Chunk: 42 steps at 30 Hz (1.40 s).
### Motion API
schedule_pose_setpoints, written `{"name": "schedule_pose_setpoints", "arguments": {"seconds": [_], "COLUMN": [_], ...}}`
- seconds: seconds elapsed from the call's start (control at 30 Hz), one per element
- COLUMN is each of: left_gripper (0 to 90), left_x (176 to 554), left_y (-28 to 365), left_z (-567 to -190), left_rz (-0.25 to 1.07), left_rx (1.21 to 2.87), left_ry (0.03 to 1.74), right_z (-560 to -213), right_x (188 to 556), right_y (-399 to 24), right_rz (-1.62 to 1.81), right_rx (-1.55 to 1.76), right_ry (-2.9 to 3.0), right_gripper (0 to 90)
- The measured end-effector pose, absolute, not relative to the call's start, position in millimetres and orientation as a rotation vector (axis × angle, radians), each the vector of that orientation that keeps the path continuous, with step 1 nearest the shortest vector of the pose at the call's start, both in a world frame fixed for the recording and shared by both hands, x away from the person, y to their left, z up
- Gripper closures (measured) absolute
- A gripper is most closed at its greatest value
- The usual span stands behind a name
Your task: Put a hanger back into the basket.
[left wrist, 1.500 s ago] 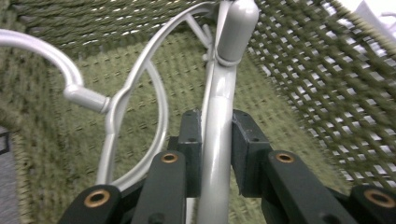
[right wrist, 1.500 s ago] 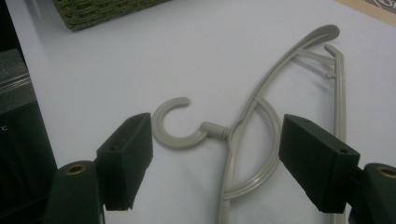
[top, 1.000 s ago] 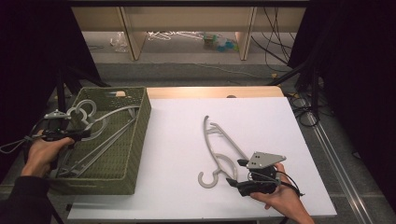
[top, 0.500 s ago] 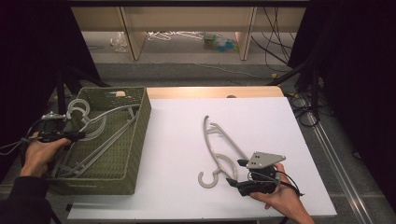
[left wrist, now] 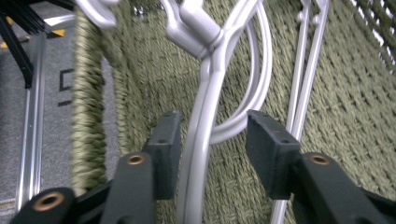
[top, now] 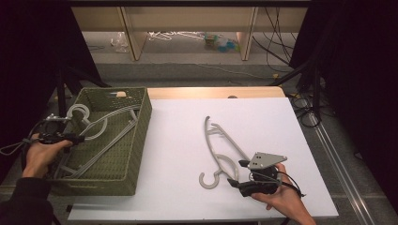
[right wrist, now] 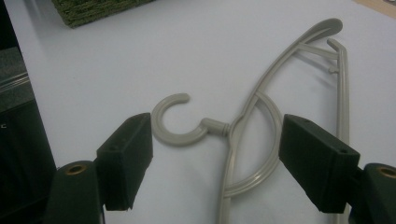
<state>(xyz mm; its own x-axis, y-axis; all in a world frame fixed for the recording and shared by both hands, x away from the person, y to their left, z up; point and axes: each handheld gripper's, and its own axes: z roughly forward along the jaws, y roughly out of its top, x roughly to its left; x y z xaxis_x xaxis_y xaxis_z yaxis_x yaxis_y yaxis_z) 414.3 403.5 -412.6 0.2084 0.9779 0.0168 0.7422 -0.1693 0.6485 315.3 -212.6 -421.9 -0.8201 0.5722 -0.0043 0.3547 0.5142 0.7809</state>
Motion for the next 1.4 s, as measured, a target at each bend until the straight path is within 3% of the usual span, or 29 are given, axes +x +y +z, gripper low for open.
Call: {"name": "schedule_pose_setpoints", "arguments": {"seconds": [0.33,0.47,0.7,1.4], "left_gripper": [35.5,30.3,27.4,19.2], "left_x": [387,369,336,293], "left_y": [386,368,320,224], "left_z": [-390,-382,-370,-391], "left_rz": [0.627,0.547,0.515,0.43], "left_rx": [1.782,1.654,1.637,1.72], "left_ry": [1.476,1.386,1.172,0.928], "right_z": [-422,-423,-424,-428], "right_x": [315,316,316,316], "right_y": [-213,-214,-212,-212], "right_rz": [1.193,1.193,1.19,1.185], "right_rx": [0.795,0.79,0.801,0.803], "right_ry": [2.497,2.495,2.5,2.513], "right_gripper": [26.9,26.5,25.2,24.3]}}
